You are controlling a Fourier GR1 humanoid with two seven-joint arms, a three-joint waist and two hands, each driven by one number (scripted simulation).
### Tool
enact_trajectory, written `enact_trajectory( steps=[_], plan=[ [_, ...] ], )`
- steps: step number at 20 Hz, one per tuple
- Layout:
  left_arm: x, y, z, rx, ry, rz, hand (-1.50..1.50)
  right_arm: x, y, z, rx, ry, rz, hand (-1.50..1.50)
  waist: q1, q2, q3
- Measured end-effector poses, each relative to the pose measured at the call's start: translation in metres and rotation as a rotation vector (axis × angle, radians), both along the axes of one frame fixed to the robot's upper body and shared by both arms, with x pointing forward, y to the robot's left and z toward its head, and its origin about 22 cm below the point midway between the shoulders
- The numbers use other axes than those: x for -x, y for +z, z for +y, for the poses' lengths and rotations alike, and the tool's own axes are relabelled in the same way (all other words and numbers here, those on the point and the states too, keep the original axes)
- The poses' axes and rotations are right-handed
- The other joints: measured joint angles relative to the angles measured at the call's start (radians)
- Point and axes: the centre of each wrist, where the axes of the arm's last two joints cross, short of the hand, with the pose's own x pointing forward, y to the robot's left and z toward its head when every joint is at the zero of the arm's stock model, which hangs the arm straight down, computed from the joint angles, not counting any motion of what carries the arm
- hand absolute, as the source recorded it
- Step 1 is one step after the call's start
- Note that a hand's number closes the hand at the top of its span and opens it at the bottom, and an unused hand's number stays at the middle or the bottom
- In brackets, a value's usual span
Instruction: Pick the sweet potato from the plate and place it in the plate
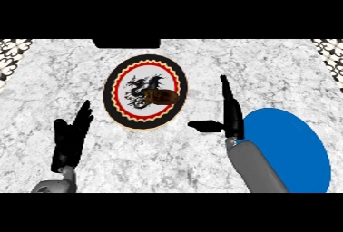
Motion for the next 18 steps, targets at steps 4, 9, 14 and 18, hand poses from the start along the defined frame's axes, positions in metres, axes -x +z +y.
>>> enact_trajectory(
  steps=[4, 9, 14, 18],
  plan=[
    [0.004, -0.002, 0.001, 0.000, 0.000, -0.010, 0.00, 0.003, -0.001, -0.015, -0.003, -0.033, -0.009, -1.50, 0.000, 0.000, 0.000],
    [0.001, 0.002, -0.002, -0.004, 0.001, -0.006, 0.00, 0.010, -0.003, -0.030, -0.010, -0.069, -0.031, -1.50, -0.001, 0.000, 0.000],
    [0.003, 0.002, -0.002, -0.002, 0.001, -0.005, 0.00, 0.014, -0.007, -0.045, 0.001, -0.133, -0.031, -1.50, 0.000, 0.000, 0.000],
    [0.006, 0.005, -0.002, 0.003, 0.001, -0.006, 0.00, 0.019, -0.014, -0.067, 0.006, -0.161, -0.030, -1.50, 0.000, 0.000, 0.000]
  ],
)
